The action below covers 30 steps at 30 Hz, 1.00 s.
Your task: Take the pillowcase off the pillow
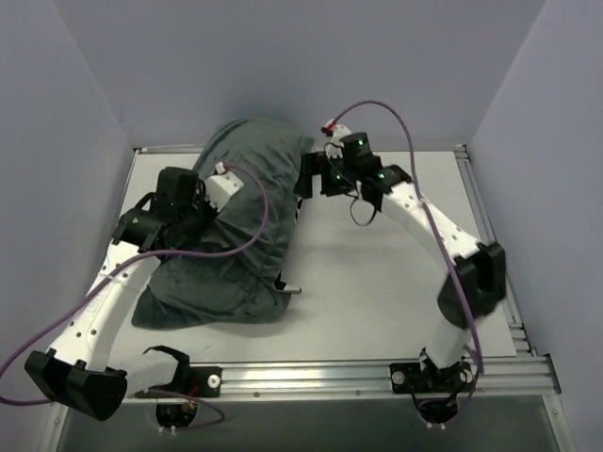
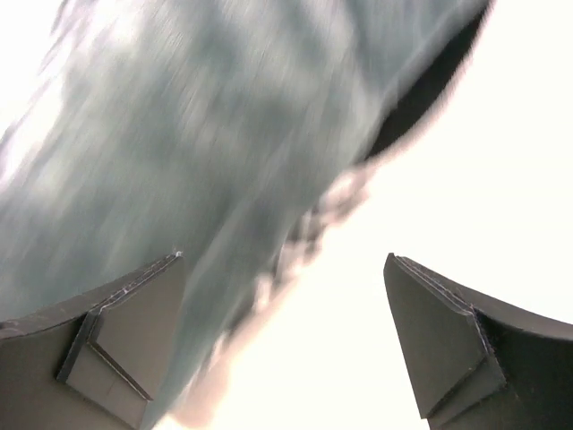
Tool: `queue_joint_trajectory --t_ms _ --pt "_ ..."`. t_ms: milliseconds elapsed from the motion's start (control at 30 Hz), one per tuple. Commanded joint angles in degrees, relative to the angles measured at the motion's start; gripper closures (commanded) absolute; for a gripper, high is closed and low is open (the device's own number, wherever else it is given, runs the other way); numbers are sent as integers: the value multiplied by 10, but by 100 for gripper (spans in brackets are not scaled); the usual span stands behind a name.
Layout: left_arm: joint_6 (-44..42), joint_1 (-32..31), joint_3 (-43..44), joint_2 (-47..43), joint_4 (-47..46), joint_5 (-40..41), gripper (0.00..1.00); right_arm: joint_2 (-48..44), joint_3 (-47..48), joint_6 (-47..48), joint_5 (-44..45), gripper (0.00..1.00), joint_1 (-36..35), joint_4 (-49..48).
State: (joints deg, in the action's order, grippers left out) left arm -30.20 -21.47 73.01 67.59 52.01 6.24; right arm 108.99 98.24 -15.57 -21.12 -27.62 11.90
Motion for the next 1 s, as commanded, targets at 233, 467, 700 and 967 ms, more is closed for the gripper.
queue_joint_trajectory --t_ms 233,467,700,967 --pt "152 25 89 5 -60 48 98 -296 -366 -124 148 0 -250 -204" --pt "200 84 152 -10 -27 -17 98 -156 -256 -149 152 0 -286 -247" --pt "353 308 89 -90 -24 -215 98 -36 -141 -176 130 61 -293 -242" --pt "386 390 74 -181 -12 -305 98 91 103 -113 6 100 -124 -85"
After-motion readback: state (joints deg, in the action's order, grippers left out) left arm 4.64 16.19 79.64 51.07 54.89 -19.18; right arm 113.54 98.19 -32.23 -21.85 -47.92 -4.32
